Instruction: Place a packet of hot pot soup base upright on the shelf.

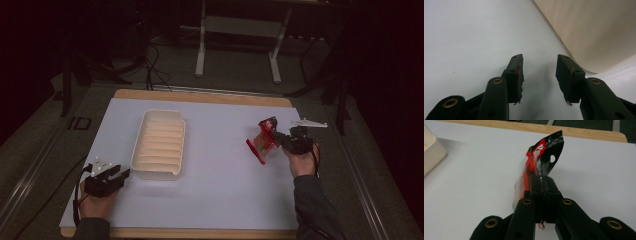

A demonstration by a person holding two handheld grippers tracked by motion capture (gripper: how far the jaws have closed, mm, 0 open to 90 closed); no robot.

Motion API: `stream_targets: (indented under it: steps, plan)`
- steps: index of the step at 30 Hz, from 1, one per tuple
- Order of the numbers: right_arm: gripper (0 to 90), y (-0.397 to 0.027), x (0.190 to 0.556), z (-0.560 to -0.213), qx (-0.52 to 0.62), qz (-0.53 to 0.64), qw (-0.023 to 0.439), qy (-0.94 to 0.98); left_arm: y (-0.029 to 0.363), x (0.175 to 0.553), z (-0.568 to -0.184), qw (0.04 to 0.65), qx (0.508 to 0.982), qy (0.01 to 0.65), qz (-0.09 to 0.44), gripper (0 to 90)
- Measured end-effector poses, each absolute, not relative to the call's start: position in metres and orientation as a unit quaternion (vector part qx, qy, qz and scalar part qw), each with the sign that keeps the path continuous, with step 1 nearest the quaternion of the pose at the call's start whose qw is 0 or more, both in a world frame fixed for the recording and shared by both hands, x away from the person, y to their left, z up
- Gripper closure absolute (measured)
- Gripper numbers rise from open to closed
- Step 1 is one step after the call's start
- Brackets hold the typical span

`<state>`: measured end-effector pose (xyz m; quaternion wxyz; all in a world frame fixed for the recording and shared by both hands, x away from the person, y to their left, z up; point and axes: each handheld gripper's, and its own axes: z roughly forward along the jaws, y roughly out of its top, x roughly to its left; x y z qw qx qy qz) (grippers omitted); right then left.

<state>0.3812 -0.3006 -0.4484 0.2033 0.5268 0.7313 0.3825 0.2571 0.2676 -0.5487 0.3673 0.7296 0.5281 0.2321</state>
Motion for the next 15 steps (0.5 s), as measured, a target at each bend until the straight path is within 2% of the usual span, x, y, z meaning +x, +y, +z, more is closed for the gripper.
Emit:
stream_targets:
  steps: [15]
  plan:
    - [88.5,-0.2931,0.3814,-0.4428,0.512,0.381,0.204,0.742,0.2667,0.2570,-0.5488,0.365,0.730,0.527,0.235,58.0]
